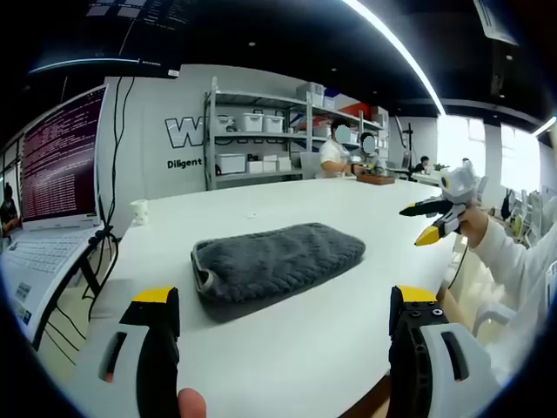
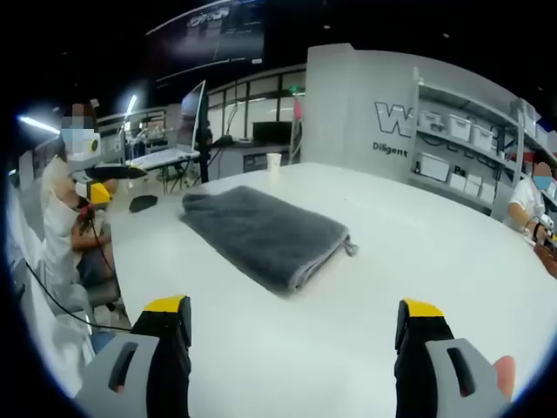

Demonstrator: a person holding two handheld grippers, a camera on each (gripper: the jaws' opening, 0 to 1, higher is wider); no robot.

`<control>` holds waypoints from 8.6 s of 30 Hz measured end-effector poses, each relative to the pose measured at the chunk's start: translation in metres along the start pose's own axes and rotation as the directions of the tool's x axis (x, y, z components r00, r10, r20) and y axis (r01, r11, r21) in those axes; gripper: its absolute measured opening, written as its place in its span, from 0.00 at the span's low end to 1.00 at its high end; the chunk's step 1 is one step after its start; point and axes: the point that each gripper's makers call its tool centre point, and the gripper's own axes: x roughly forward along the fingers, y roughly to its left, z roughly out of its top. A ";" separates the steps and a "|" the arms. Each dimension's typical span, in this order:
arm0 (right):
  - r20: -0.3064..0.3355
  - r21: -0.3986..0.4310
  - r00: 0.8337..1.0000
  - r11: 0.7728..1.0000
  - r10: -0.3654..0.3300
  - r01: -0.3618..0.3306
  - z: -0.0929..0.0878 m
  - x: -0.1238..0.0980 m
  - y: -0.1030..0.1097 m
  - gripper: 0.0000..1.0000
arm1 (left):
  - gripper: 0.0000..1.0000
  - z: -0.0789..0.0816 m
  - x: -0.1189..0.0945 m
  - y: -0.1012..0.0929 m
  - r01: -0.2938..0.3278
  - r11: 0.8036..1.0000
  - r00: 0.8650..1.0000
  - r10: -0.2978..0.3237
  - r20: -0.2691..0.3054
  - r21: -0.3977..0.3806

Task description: Open the folded towel by lifting each exposed corner and separating the folded layers until the towel lies flat within the target outline without major curled edges

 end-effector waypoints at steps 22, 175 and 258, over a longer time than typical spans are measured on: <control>-0.086 -0.058 0.986 0.988 0.141 -0.146 -0.020 0.088 0.016 0.62 | 1.00 -0.002 -0.011 0.013 0.016 0.999 1.000 -0.015 0.015 -0.044; -0.120 -0.530 0.950 0.828 -0.287 0.183 0.126 0.210 -0.110 0.14 | 0.98 0.001 -0.025 0.012 0.049 0.997 0.998 -0.048 0.032 -0.051; 0.168 0.149 0.974 0.981 -0.150 0.125 0.001 -0.085 -0.006 0.99 | 0.99 -0.007 0.027 -0.046 0.175 0.984 0.985 -0.175 -0.001 -0.023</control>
